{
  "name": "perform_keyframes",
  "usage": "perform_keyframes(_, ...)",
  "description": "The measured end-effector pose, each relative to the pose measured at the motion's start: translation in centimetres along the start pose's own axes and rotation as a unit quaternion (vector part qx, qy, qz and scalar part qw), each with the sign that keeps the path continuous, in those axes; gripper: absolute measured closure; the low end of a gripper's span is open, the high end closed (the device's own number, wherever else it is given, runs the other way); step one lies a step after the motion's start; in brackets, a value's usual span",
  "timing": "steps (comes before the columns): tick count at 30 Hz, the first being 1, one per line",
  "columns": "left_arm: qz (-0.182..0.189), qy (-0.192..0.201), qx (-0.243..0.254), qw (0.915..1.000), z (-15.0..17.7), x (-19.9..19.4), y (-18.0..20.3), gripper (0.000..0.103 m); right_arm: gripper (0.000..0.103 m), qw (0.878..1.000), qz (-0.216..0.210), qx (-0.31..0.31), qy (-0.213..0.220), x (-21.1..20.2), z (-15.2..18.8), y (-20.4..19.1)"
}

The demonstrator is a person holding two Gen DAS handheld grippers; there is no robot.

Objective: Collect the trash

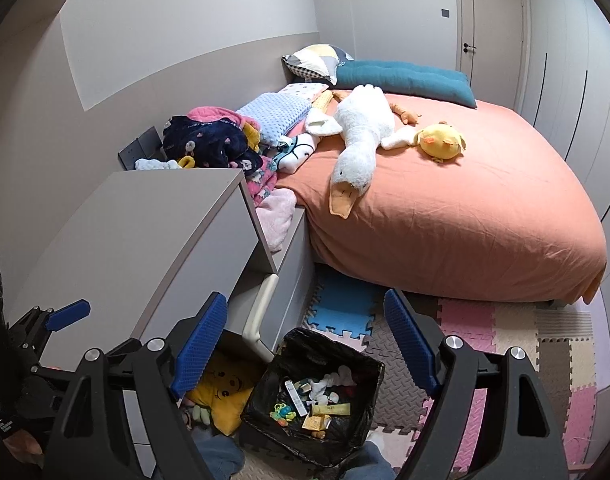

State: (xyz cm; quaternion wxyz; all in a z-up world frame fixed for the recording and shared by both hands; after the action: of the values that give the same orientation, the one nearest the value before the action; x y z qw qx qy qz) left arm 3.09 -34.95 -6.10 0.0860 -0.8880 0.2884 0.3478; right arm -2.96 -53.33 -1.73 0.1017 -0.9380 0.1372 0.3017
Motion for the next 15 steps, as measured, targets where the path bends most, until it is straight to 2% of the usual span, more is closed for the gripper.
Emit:
perform_keyframes(5, -0.004, -0.001, -0.001, 1.0000, 0.21, 0.16, -0.23, 0.006, 0.022, 1.000, 0.000, -0.001, -0.003, 0.16, 0.19, -0.10)
perform_keyframes(15, 0.014, 0.009, -0.028, 0.9995, 0.05, -0.19, -0.43, 0.006, 0.022, 1.000, -0.001, 0.000, -0.003, 0.20, 0.08, -0.11)
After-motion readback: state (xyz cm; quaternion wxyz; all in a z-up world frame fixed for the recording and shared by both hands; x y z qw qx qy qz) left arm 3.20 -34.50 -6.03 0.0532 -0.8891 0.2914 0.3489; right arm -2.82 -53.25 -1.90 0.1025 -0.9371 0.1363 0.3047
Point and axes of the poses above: each gripper's, at about its wrist camera, not at the fingertips, and x roughly the way its jaws point, y to its right, z to its underside, the point moved 8 cm from there along x, roughly the way its jaws point, and after that the axes turned 9 degrees about y, right-handed, at the moved point
